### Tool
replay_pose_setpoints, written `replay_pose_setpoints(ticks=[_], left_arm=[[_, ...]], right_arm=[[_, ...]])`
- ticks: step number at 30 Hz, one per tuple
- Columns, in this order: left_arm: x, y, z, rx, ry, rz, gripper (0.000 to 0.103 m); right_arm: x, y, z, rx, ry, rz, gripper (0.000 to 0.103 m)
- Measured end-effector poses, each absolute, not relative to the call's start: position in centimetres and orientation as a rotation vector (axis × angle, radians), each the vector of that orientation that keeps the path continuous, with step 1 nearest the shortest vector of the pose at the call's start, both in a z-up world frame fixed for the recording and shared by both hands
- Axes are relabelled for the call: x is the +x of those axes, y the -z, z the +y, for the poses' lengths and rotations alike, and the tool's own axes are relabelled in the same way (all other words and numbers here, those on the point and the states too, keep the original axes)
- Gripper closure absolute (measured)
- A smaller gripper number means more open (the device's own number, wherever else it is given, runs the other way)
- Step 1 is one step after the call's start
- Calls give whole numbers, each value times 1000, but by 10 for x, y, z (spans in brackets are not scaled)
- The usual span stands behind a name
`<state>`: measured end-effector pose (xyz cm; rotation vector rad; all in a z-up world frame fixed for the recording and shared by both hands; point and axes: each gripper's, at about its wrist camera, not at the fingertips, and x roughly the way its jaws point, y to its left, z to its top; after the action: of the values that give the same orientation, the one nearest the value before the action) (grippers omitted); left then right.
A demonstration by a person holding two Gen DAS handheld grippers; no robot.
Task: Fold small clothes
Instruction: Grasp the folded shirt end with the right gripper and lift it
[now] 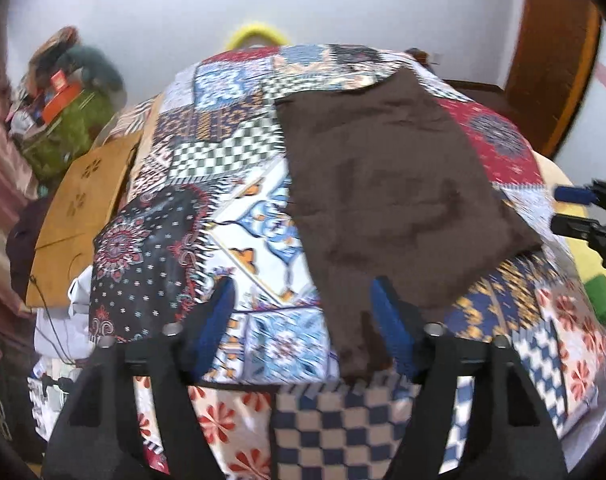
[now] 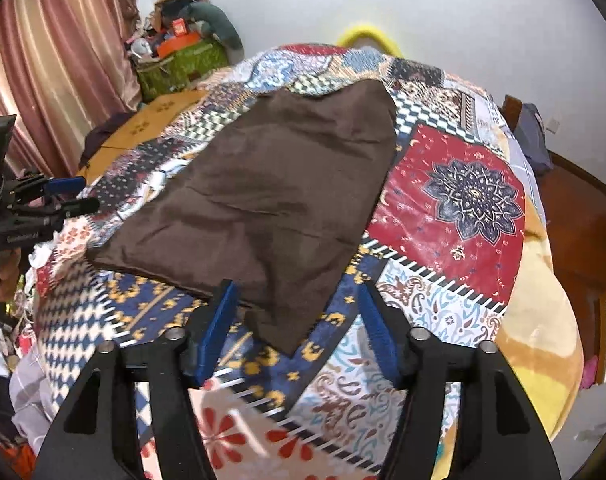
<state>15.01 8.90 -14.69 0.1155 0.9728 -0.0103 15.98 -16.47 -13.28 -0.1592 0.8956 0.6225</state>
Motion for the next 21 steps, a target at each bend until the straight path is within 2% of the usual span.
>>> replay_pose_setpoints(ticks=[1,3,9,12,19,21], left_arm=[[148,147,85,120,22,974,19],[141,152,75,135,39,982,15],[135,184,59,185,77,1048,14],[141,194,58,206,71,1034,6],[187,206,65,168,104,1077,5],[198,211,65,183,111,1081,9]], right_arm=[[156,132,-163,-160,-631,889,38],[151,135,-159,-168,-644,895,38],[147,155,-151,-190,-669,953,38],[149,164,-147,-212,-678,977,38],[160,175,-135,-259,-728,994,38],[166,177,-130,-265,-747,1005,38]])
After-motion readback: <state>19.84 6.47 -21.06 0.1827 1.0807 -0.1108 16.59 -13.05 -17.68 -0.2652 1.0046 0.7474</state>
